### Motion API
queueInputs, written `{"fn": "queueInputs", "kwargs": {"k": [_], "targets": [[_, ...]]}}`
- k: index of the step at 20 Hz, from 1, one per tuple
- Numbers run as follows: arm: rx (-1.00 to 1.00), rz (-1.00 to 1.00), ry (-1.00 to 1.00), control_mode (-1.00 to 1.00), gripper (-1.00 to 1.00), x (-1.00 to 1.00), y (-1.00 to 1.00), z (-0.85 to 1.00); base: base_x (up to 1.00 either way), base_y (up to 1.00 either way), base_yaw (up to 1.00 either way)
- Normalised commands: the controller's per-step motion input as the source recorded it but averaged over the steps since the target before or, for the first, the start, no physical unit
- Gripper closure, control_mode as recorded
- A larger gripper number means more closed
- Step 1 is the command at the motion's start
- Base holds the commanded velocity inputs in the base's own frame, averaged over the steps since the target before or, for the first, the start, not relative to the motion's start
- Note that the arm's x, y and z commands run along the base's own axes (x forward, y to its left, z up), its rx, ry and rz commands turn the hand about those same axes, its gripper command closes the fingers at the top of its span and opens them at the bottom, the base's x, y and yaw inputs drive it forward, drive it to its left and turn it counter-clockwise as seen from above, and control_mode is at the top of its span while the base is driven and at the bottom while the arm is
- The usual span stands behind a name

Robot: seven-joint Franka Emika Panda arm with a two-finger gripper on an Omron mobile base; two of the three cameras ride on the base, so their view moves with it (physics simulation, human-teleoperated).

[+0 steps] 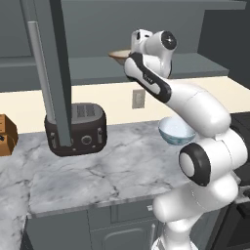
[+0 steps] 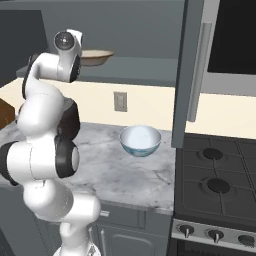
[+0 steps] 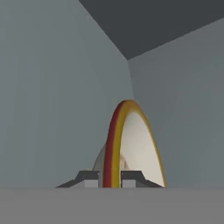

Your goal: Open the cabinet. Pick the bowls from the counter and place them in the cabinet. Then close the cabinet.

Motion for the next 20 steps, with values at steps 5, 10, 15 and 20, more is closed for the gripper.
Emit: {"fn": "queueInputs", "kwargs": {"k": [5, 10, 15, 20], "targets": [[0.05, 0.0, 0.02, -1.0, 1.0, 0.45, 0.04, -0.07, 0.0, 0.0, 0.0], [0.0, 0.0, 0.0, -1.0, 1.0, 0.39, 0.19, -0.25, 0.0, 0.0, 0.0], [0.0, 0.0, 0.0, -1.0, 1.0, 0.48, 0.26, -0.35, 0.0, 0.0, 0.0], [0.0, 0.0, 0.0, -1.0, 1.0, 0.55, 0.23, -0.44, 0.0, 0.0, 0.0]]}}
